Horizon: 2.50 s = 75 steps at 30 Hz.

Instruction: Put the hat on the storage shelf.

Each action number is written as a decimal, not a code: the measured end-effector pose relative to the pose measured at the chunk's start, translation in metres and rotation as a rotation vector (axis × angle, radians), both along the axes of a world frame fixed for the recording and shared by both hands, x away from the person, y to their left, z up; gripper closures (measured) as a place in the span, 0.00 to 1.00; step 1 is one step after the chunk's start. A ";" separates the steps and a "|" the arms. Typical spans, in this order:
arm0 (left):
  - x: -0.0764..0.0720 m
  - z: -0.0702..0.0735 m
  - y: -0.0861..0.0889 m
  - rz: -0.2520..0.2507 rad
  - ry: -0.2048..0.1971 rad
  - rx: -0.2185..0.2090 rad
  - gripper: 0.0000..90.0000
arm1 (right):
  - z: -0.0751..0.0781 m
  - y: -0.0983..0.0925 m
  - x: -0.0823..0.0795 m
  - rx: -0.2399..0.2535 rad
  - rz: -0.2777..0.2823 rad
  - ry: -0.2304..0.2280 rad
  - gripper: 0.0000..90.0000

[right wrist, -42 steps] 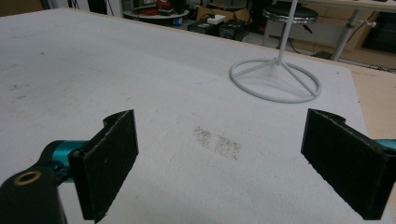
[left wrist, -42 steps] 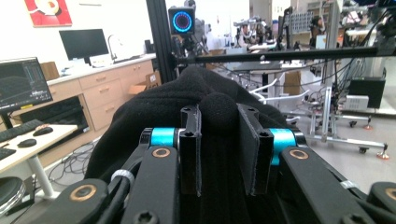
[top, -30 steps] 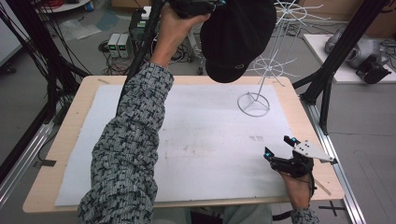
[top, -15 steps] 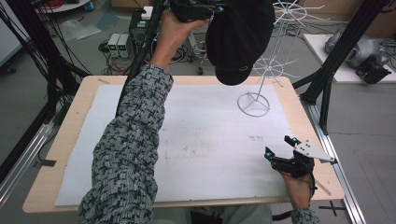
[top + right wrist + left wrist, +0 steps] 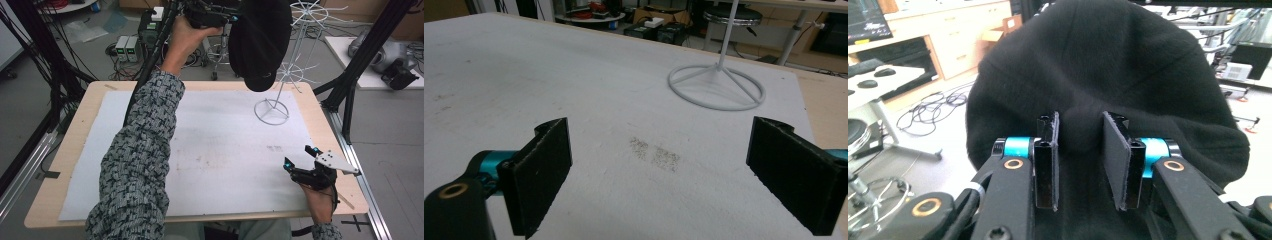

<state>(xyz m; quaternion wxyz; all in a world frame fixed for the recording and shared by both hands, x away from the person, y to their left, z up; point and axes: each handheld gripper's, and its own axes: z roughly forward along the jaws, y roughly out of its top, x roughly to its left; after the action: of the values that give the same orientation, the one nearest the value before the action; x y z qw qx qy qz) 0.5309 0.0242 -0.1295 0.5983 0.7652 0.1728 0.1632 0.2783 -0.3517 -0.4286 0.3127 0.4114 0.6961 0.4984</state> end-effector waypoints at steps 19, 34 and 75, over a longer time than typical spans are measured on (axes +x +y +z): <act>-0.012 0.009 0.025 0.016 -0.022 -0.014 0.68 | 0.001 0.000 0.002 0.001 0.004 -0.006 0.11; -0.041 0.013 0.083 0.107 -0.091 0.011 0.64 | 0.001 0.007 0.022 0.022 0.023 -0.016 0.11; -0.172 -0.107 0.249 0.415 -0.052 0.003 0.37 | 0.007 0.019 0.062 0.077 -0.015 -0.023 0.11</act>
<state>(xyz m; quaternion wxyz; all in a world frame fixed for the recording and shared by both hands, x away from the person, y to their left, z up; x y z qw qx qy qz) 0.3585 0.2729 -0.2370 0.5551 0.7095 0.3110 0.3027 0.3408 -0.3323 -0.4213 0.3085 0.4226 0.6696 0.5271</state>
